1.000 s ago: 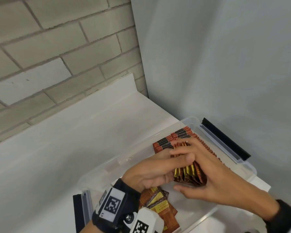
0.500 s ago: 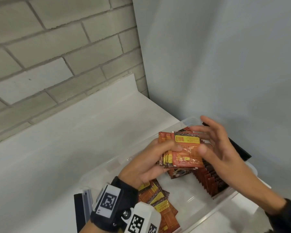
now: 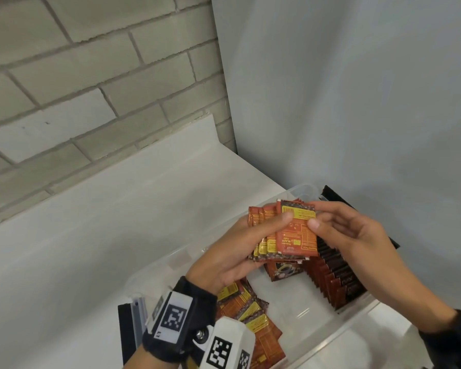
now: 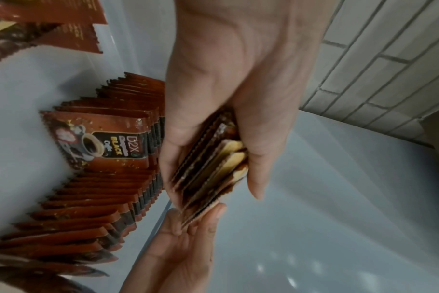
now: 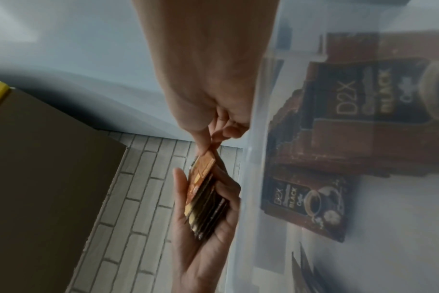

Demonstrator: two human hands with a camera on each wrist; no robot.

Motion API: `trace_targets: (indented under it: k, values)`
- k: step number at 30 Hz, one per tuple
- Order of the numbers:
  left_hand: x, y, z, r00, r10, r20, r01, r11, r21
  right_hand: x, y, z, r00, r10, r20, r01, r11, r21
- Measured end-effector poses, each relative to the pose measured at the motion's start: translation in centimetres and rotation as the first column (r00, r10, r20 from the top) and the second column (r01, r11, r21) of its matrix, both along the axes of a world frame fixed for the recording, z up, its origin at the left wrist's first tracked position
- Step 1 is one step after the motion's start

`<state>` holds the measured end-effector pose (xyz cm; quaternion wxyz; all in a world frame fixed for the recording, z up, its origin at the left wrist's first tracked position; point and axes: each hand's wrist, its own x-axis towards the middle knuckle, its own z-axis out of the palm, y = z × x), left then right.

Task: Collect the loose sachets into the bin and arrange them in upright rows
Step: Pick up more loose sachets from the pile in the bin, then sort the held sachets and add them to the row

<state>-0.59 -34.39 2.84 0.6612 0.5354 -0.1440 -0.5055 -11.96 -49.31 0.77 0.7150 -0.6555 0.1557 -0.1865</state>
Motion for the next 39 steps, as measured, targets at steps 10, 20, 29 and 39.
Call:
trace_targets:
  k: [10, 20, 29, 39]
  values:
    - [0.6, 0.0, -0.4, 0.969, 0.109, -0.221, -0.141, 0.981, -0.133, -0.4, 0.0, 0.5, 0.958, -0.192, 0.212, 0.191, 0.981, 0.027]
    - [0.5, -0.3, -0.5, 0.987, 0.096, -0.129, -0.116, 0.98, -0.162, -0.4, 0.4, -0.4, 0.997, 0.013, 0.081, 0.042, 0.763, -0.646]
    - [0.9, 0.3, -0.4, 0.996, 0.084, -0.005, -0.083, 0.983, -0.164, -0.1, 0.3, 0.5, 0.992, 0.051, 0.118, -0.037, 0.992, -0.121]
    - [1.5, 0.2, 0.3, 0.907, 0.415, -0.077, -0.422, 0.894, -0.153, -0.1, -0.2, -0.6, 0.988, 0.122, -0.097, -0.154, 0.862, -0.482]
